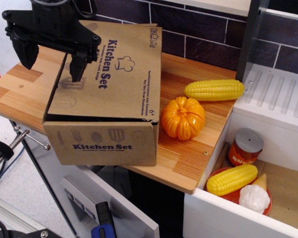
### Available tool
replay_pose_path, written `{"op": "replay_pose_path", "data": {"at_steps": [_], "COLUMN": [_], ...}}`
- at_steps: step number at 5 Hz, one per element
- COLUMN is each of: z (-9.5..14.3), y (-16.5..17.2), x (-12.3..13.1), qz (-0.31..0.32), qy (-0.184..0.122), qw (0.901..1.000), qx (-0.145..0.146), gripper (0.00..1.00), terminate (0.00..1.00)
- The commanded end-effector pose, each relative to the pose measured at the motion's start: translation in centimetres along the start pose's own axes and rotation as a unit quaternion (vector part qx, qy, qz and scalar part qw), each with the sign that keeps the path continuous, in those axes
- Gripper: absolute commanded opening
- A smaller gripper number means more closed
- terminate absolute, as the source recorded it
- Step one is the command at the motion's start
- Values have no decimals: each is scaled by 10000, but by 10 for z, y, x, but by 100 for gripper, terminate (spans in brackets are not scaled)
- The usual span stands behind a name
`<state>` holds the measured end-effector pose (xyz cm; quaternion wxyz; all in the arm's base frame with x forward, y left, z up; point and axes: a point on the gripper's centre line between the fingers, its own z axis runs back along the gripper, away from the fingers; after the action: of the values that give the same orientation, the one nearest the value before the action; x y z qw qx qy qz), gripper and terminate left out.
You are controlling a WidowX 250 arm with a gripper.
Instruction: Open brown1fbox flap
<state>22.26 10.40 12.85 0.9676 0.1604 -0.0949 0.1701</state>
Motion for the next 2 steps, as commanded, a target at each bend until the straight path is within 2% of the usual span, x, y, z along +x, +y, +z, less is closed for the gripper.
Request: {"op": "replay_pose_path", "data": {"at_steps": [1, 2], "z": [0, -8], "y": [0, 5], "x": [0, -2], "qz": [0, 581], "qy": [0, -59], "qw": [10000, 9972], "qx": [0, -473], "gripper": [100, 100], "terminate": [0, 0]}}
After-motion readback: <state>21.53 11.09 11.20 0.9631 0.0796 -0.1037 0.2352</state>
